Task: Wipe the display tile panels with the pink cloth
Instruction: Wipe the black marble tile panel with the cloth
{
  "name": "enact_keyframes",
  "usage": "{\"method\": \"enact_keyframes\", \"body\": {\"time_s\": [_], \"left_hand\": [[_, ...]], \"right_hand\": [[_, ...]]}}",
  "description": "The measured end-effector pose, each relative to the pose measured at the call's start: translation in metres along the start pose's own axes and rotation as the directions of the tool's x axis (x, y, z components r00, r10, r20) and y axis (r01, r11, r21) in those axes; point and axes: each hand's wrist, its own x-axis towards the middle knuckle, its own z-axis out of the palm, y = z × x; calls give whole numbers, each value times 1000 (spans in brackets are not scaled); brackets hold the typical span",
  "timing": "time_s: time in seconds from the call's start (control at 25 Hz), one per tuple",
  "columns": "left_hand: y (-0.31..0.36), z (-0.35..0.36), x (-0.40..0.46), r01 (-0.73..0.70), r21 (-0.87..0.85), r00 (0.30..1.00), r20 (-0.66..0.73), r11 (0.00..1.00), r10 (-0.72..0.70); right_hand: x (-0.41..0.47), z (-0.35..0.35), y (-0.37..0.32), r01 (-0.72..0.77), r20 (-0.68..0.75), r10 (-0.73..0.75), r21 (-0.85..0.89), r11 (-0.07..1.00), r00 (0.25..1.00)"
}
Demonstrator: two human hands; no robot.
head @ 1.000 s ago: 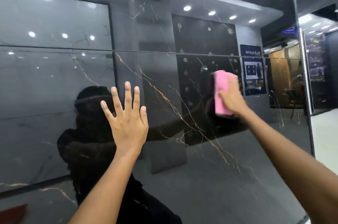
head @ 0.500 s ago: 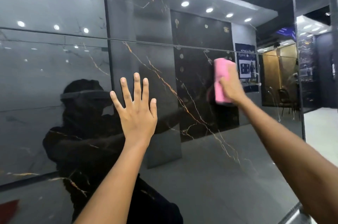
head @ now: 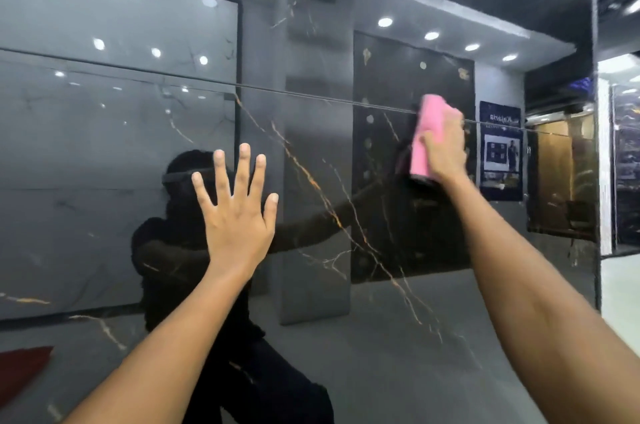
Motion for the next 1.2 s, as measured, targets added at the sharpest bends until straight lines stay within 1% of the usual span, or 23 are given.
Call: {"method": "enact_keyframes", "body": {"time_s": [0.08, 0.16, 0.2, 0.24, 0.28, 0.36, 0.4, 0.48, 0.52, 0.56, 0.64, 0.68, 0.72, 0.76, 0.84, 0.88, 0.92, 0.96, 1.04, 1.08, 1.12, 1.16, 1.2], "left_hand": [[4, -4, 5, 36, -35, 999, -35, 999, -38], [23, -5, 16, 159, -151, 985, -44, 976, -168], [41, -4, 17, 227, -219, 970, -30, 949, -239], [64, -1, 12, 272, -262, 958, -12, 926, -285], [92, 5, 3, 296, -263, 952, 7, 918, -305], [131, 22, -21, 322, -175, 946, 21, 930, -324], [139, 31, -29, 329, -131, 944, 19, 935, -330], [139, 41, -34, 346, -79, 938, 14, 935, -346], [138, 43, -33, 355, -59, 935, 6, 933, -355], [137, 44, -33, 363, -47, 931, -4, 931, -364], [139, 47, -34, 360, -38, 932, -19, 932, -361], [141, 47, -34, 359, -34, 933, -19, 933, -360], [141, 47, -33, 363, -30, 931, -18, 931, -364], [140, 45, -31, 368, -26, 929, -14, 929, -369], [141, 42, -29, 371, -20, 929, -2, 928, -371], [142, 41, -30, 370, -16, 929, -3, 929, -370], [143, 40, -30, 374, -16, 927, -2, 927, -374], [143, 39, -31, 381, -20, 925, 5, 924, -381], [143, 41, -34, 370, -11, 929, 16, 929, -370], [143, 41, -35, 360, 5, 933, 13, 933, -360], [143, 42, -34, 357, 15, 934, 8, 934, -357], [143, 42, -32, 358, 19, 934, 3, 933, -358], [144, 42, -29, 359, 16, 933, 0, 933, -359]], "right_hand": [[17, -19, 34, -439, -5, 440, 51, 897, 898], [-18, -12, 30, -434, -8, 435, -89, 896, 900], [-44, 4, 22, -224, -53, 219, -126, 966, 974], [-80, 22, 16, 134, -12, -138, -177, 975, 990], [-118, 38, 18, 534, 153, -512, -208, 820, 845], [-112, 32, 41, 866, 318, -808, -249, 433, 496], [-77, 19, 57, 840, 228, -818, -286, 462, 528], [0, -7, 88, 537, 46, -546, -266, 800, 837], [29, -21, 96, 352, 3, -360, -215, 911, 933], [39, -23, 99, 250, -23, -256, -146, 957, 966], [11, 3, 98, 395, -90, -397, -41, 918, 913], [-27, 24, 103, 592, -107, -591, -32, 806, 799], [-77, 41, 112, 794, -43, -794, -25, 607, 606], [-129, 50, 125, 948, 126, -941, 11, 317, 313], [-176, 48, 157, 984, 366, -913, 77, -163, -180], [-165, 42, 166, 957, 399, -870, 128, -260, -289], [-139, 39, 169, 961, 368, -888, 110, -253, -276], [-107, 32, 169, 989, 311, -938, 57, -139, -150], [-41, 18, 162, 938, 63, -938, -92, 335, 341], [-22, 11, 152, 784, -78, -785, -50, 619, 615], [-22, 12, 139, 590, -164, -580, 18, 807, 798], [-40, 21, 127, 480, -193, -461, 65, 875, 866], [-70, 34, 120, 527, -177, -508, 86, 845, 843]]}}
